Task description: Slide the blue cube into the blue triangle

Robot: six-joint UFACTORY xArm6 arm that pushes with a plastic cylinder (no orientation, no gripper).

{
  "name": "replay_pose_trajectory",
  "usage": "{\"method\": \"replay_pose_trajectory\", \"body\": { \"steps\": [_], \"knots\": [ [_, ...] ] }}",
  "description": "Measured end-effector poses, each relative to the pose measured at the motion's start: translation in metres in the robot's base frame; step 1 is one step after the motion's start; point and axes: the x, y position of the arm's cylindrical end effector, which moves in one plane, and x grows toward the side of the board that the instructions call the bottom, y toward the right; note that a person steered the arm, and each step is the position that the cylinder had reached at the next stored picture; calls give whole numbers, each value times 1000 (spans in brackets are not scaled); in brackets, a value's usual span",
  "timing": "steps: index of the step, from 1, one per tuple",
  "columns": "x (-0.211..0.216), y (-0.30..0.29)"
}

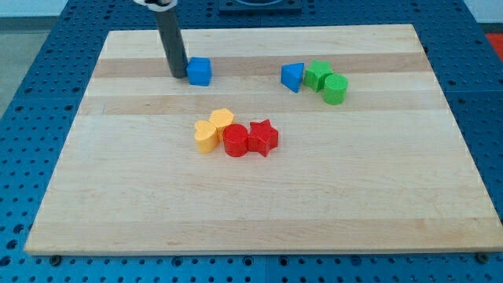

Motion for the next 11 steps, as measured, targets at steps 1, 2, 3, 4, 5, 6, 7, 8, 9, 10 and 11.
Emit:
{"method": "replay_pose_trajectory", "body": {
  "steps": [1, 2, 3, 4, 5, 6, 7, 8, 9, 10, 11],
  "knots": [
    [0, 27],
    [0, 62],
    [5, 108],
    [6, 145],
    [6, 151],
    [6, 151],
    [6, 158],
    [6, 160],
    [1, 153],
    [-14, 111],
    [-19, 96]
  ]
}}
